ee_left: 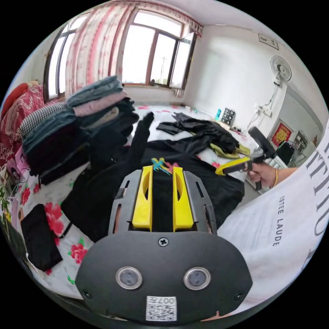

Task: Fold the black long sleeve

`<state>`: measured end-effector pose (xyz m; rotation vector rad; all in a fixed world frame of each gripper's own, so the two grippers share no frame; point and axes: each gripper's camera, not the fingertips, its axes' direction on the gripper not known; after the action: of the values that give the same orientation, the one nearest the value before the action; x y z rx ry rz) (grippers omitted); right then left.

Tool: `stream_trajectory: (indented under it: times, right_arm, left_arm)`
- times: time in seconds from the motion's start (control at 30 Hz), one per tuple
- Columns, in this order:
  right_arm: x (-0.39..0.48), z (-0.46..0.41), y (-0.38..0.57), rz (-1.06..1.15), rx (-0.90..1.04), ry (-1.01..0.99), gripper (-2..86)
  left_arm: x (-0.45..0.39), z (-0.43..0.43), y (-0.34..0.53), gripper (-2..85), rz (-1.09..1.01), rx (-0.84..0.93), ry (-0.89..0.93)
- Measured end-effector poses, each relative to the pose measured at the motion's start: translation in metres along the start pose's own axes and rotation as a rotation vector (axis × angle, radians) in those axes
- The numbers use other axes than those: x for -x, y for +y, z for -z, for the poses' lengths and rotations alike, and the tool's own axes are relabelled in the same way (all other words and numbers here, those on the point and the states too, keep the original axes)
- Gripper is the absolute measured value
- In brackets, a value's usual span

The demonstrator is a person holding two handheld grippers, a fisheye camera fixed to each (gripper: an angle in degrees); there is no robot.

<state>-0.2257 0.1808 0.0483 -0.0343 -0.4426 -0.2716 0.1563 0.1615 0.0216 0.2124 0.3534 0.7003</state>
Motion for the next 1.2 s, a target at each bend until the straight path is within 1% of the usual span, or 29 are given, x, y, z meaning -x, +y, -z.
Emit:
stream_trajectory:
  times: [0.13,0.23,0.33,0.47,0.53,0.6,0.63,0.7,0.73,0.8,0.87,0.93,1.0,1.07,1.13,1.2]
  right_arm:
    - [-0.035,0.005,-0.013,-0.046,-0.006,-0.047,8.1]
    - [-0.055,-0.001,-0.042,-0.046,0.003,-0.088,8.4]
    - [-0.065,-0.014,-0.086,-0.017,0.008,-0.117,8.6]
    - [-0.083,-0.048,-0.152,-0.051,0.047,-0.167,8.6]
    - [-0.097,-0.072,-0.175,-0.112,0.094,-0.228,8.2]
    - [-0.113,-0.099,-0.194,-0.154,0.164,-0.341,6.0]
    - [-0.116,-0.099,-0.195,-0.159,0.157,-0.352,5.1]
    - [-0.131,-0.082,-0.192,-0.149,0.047,-0.448,2.8]
    - [-0.135,-0.078,-0.189,-0.144,0.038,-0.458,2.6]
    - [-0.145,-0.073,-0.168,-0.100,0.111,-0.394,2.5]
    - [-0.156,-0.075,-0.147,-0.106,0.162,-0.320,3.2]
    - [-0.174,-0.068,-0.130,-0.138,0.140,-0.315,4.6]
    - [-0.204,-0.040,-0.118,-0.172,0.039,-0.345,6.5]
    - [-0.232,-0.010,-0.113,-0.212,-0.052,-0.313,7.5]
    - [-0.262,0.028,-0.111,-0.261,-0.159,-0.209,8.1]
    - [-0.305,0.081,-0.104,-0.377,-0.309,-0.011,8.5]
  left_arm:
    - [-0.018,-0.043,0.031,7.9,0.111,0.193,-0.033]
    - [0.004,-0.048,0.043,7.5,0.232,0.270,-0.139]
    - [0.030,-0.049,0.043,7.7,0.348,0.299,-0.239]
    - [0.043,-0.066,0.034,8.0,0.401,0.341,-0.326]
    - [0.048,-0.094,0.034,8.0,0.424,0.437,-0.358]
    - [0.050,-0.120,0.039,8.0,0.431,0.549,-0.371]
    - [0.045,-0.122,0.038,7.5,0.400,0.501,-0.391]
    - [0.043,-0.126,0.034,7.0,0.372,0.516,-0.407]
    - [0.042,-0.128,0.030,6.6,0.358,0.540,-0.435]
    - [0.043,-0.129,0.028,5.9,0.348,0.562,-0.469]
    - [0.047,-0.129,0.028,5.8,0.378,0.545,-0.465]
    - [0.053,-0.130,0.026,5.7,0.428,0.529,-0.452]
    - [0.058,-0.129,0.024,5.8,0.469,0.520,-0.443]
    - [0.064,-0.126,0.024,5.9,0.537,0.508,-0.427]
    - [0.072,-0.116,0.023,5.7,0.656,0.485,-0.403]
    - [0.075,-0.105,0.022,5.3,0.722,0.441,-0.398]
